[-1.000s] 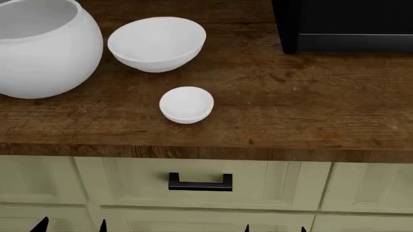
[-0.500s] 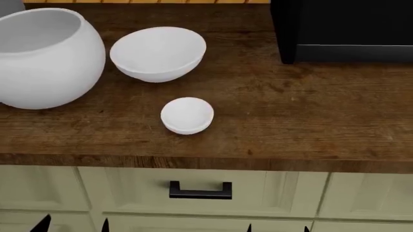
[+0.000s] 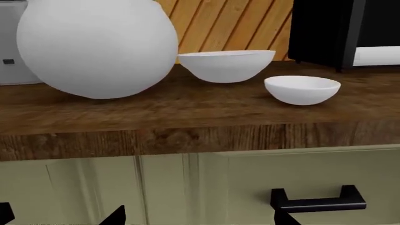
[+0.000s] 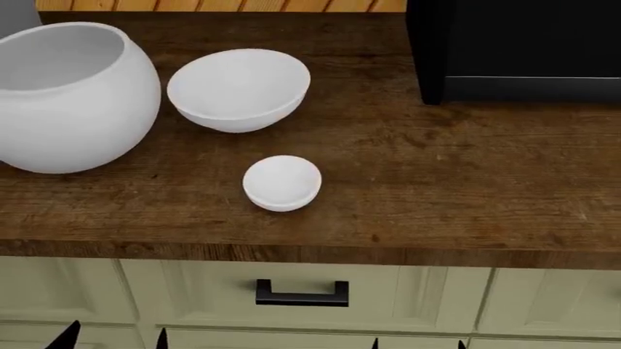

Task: Stack the bowls from largest to smallest.

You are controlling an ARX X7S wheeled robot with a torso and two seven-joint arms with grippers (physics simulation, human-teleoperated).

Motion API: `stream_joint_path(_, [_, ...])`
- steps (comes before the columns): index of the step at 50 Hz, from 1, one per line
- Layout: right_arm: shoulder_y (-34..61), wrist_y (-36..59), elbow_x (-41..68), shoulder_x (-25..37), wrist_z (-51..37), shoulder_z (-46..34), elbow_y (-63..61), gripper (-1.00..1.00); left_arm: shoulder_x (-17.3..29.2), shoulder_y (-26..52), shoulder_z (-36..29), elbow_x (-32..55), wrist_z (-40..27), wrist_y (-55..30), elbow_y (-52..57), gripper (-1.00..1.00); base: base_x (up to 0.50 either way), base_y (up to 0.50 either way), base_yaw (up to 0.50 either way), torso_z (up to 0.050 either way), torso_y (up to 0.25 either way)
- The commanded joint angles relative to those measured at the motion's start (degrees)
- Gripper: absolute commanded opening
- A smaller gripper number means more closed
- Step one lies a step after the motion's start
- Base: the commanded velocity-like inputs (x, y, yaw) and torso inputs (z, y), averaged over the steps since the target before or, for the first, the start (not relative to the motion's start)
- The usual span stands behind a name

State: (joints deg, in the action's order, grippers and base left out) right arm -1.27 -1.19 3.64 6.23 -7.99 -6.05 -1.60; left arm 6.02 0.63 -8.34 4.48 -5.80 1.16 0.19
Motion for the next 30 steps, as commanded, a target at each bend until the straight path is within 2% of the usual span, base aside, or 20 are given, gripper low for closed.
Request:
stream_joint_path(1, [0.19,2.61,1.22,0.79,-1.22,0.02,-2.80,1.00,0.72,0.24,-0.08,1.43,-1.07,-2.27,1.31,1.00,0.00,0.00,0.00,0.000,0.000])
stream_joint_path(3, [1.15,4.72,0.03,1.21,-2.42,0.11,-5.09,1.00,1.37,-0.71,0.07,1.16,-1.89,-4.52,5.11,1.00,0.00,0.00,0.00,0.000,0.000])
stream_joint_path(5, [1.66,10.13,1.24,1.80,-2.67,0.69,-12.07,1.00,1.66,-0.82,1.36,3.52,-2.78,-12.11,11.76,1.00,0.00,0.00,0.00,0.000,0.000])
stream_joint_path(7, [1.62,13.76,1.42,2.47,-2.92,0.72,-17.28,1.00,2.80,-0.38,1.00,2.82,-3.52,-16.48,17.14,1.00,0.00,0.00,0.00,0.000,0.000])
stream_joint_path(10, [2.45,20.88,2.38,3.64,-3.10,1.41,-24.94,1.00,3.66,0.69,3.13,6.20,-4.50,-24.41,26.87,1.00,0.00,0.00,0.00,0.000,0.000])
stream_joint_path(15, [11.58,36.62,5.82,5.21,-3.93,4.34,-33.73,1.00,5.70,6.08,5.74,12.43,-5.36,-41.89,39.77,1.00,0.00,0.00,0.00,0.000,0.000])
stream_joint_path(18, [14.89,41.94,6.87,6.35,-4.24,5.60,-35.59,1.00,6.77,11.96,8.14,16.05,-5.94,-50.85,43.73,1.00,0.00,0.00,0.00,0.000,0.000])
stream_joint_path(19, [16.47,45.73,7.29,6.53,-4.66,5.85,-35.68,1.00,6.92,14.20,8.26,15.69,-6.29,-51.25,42.58,1.00,0.00,0.00,0.00,0.000,0.000])
stream_joint_path(21, [17.37,47.94,9.22,6.38,-3.80,6.50,-35.99,1.00,8.00,17.17,7.25,15.15,-6.73,-54.11,41.39,1.00,0.00,0.00,0.00,0.000,0.000])
stream_joint_path(23, [17.28,48.19,9.12,6.61,-4.17,6.64,-37.62,1.00,8.01,19.68,9.14,17.90,-6.37,-58.83,42.72,1.00,0.00,0.00,0.00,0.000,0.000])
stream_joint_path(27, [17.24,48.23,10.10,8.32,-2.66,7.66,-38.36,1.00,8.77,20.16,11.32,17.97,-6.74,-59.40,41.72,1.00,0.00,0.00,0.00,0.000,0.000])
stream_joint_path(30, [17.10,47.61,10.48,8.81,-2.73,10.01,-38.04,1.00,9.63,20.79,13.46,19.57,-6.37,-61.76,43.44,1.00,0.18,0.43,0.00,0.000,0.000])
